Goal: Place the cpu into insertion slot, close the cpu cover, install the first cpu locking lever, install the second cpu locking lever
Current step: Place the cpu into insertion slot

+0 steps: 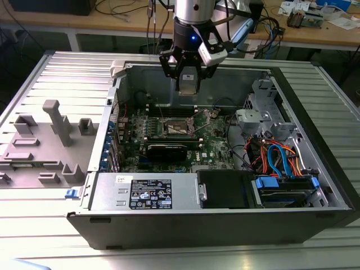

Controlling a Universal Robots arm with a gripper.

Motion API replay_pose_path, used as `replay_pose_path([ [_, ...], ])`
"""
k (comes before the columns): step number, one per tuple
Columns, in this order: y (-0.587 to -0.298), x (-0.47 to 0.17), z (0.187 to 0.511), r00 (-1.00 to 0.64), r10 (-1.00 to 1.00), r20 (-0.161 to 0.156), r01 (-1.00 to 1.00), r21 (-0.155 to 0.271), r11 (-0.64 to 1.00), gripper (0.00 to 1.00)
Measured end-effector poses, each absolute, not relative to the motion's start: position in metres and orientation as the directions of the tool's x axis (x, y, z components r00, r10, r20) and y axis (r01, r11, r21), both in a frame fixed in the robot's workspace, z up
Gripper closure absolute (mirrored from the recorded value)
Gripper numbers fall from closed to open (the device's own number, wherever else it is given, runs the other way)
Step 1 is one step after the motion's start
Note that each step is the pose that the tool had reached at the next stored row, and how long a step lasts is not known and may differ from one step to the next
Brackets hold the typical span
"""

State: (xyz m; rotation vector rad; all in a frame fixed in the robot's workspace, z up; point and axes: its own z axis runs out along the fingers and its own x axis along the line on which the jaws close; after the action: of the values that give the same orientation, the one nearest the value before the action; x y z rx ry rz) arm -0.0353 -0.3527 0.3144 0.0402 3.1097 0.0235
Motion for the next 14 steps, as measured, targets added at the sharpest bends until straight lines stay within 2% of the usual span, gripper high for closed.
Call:
replay_pose_path([
  [14,-0.353,-0.045,0.292,-0.999,0.026,-0.033,0.026,0.017,1.0,0.45],
])
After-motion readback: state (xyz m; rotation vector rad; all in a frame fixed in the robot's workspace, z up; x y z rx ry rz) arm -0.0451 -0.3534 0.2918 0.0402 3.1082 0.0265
